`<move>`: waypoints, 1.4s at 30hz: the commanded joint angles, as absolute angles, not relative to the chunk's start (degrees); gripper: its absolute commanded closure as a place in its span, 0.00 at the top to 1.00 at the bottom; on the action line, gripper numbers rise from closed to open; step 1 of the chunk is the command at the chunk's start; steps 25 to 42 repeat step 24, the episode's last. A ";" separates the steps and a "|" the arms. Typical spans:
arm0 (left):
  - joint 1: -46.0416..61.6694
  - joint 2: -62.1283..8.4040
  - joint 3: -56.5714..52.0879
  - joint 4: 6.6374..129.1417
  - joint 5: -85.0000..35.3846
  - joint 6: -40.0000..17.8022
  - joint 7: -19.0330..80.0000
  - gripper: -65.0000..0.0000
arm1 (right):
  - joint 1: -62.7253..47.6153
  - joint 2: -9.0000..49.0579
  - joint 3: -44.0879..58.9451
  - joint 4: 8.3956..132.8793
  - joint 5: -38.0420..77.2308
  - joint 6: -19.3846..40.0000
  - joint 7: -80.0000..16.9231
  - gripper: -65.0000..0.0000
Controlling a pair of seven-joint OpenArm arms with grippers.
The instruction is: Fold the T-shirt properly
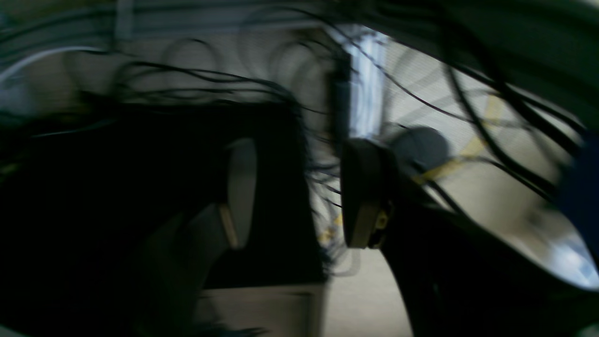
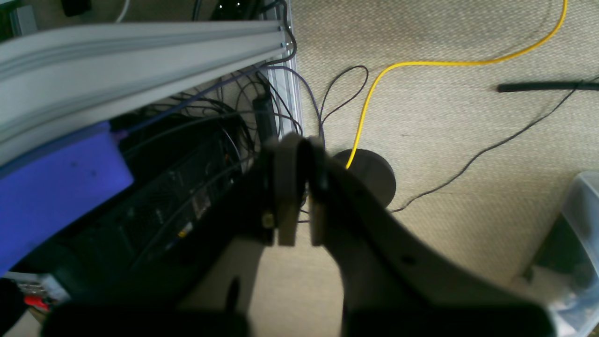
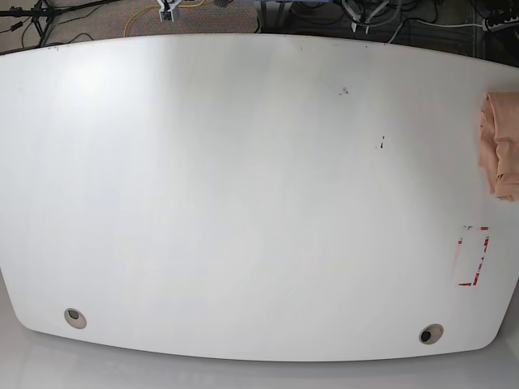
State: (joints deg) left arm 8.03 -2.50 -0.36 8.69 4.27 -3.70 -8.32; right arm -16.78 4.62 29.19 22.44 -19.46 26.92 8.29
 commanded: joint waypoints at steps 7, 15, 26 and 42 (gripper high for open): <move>7.60 -3.21 -0.31 8.04 4.62 -0.31 -8.57 0.54 | -14.99 4.70 29.32 19.38 -20.53 26.77 8.40 0.06; 7.69 -3.65 -0.40 8.57 4.26 -0.31 -8.84 0.54 | -14.99 3.82 29.32 19.38 -20.09 26.77 8.57 0.06; 8.04 -3.30 -0.40 8.57 4.26 -0.31 -8.92 0.55 | -14.99 3.65 29.67 19.30 -19.91 26.77 8.57 0.06; 8.04 -3.30 -0.40 8.57 4.26 -0.31 -8.92 0.55 | -14.99 3.65 29.67 19.30 -19.91 26.77 8.57 0.06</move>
